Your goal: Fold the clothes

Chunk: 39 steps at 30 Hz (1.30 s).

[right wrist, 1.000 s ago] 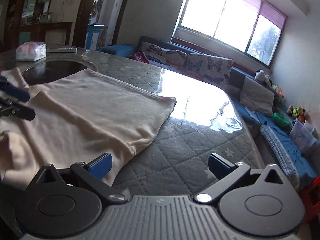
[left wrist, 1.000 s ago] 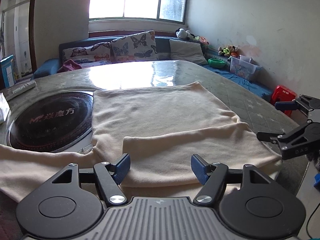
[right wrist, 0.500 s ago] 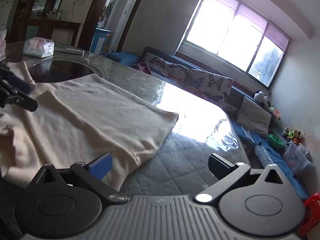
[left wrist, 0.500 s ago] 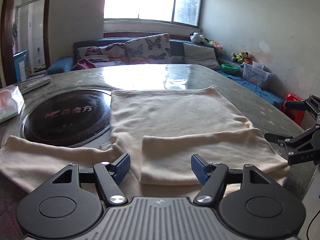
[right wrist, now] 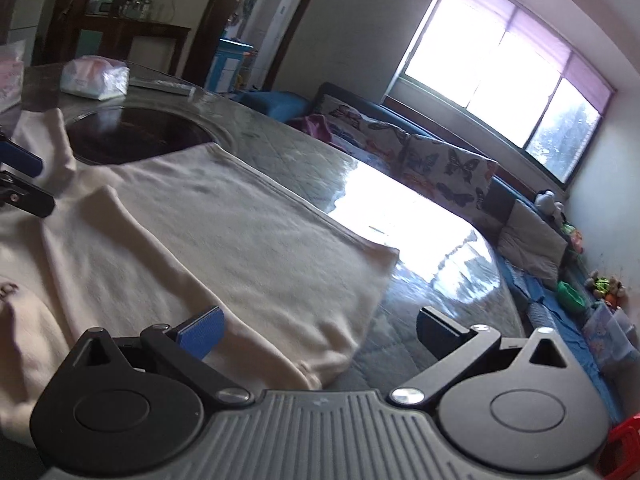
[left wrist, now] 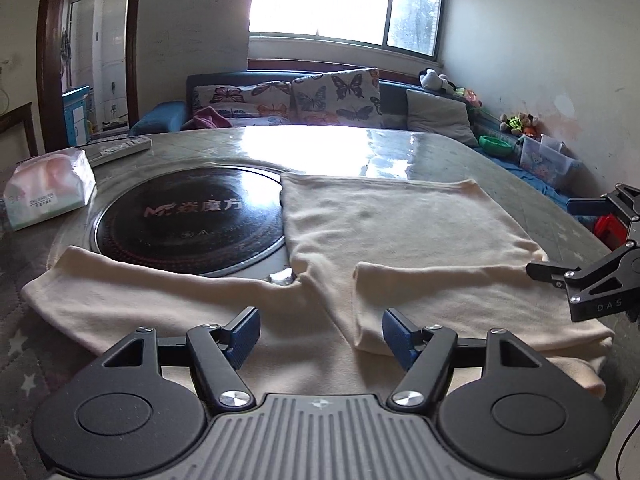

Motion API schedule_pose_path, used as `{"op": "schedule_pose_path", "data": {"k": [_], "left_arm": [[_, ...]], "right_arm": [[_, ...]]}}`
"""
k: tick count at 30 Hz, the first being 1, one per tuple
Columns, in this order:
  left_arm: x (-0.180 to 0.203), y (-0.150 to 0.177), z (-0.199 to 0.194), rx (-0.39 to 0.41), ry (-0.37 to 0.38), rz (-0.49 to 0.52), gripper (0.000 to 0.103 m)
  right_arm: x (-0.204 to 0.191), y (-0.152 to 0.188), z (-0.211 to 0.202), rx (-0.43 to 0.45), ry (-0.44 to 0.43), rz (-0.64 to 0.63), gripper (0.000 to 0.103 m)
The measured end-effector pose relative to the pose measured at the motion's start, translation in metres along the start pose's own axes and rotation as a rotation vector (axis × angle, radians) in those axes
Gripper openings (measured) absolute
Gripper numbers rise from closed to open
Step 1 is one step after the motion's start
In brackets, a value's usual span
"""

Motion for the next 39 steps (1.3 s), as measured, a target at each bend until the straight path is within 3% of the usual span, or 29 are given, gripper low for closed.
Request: {"op": "schedule_pose_path", "data": {"k": [6,14,25,29,39], "left_arm": [[-0.018,-0.004,-0.009,0.019,-0.045,-0.033,0.081],[-0.061,-0.006,-0.022,0.045,-0.127,-0.114,0.083],[-0.124,-0.005,-0.031,0.06,-0.268,-0.223,0.083],[-0.15,-0.006,-0.029,0.061,-0.317,-0.282,0.082],[-0.201,-0.007,-0.012,0.042,-0.396,-0.454,0.06]], "right_arm": [[-0.03,-0.029,0.012,0.013,-0.085,-0.028,0.103],[-0.069,-0.066,0.038,0.028,-0.141,-0.094,0.103],[-0.099,-0.068,0.053,0.003,-0.172,-0.12,0.103],[-0.092,-0.071,0.037,0.01,-0.207,-0.07,0.103],[-0.076,-0.06,0.004,-0.045,-0.376,0.131,0.103]]}}
Point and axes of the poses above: each gripper's, at about its wrist camera, not at the fingertips, and z roughly the way its jaws point, x to its right, y to its underside, the point moved 10 cm from there along z, roughly the way its jaws point, and after that the axes turned 1 degree about -z, right-handed, at the moved point
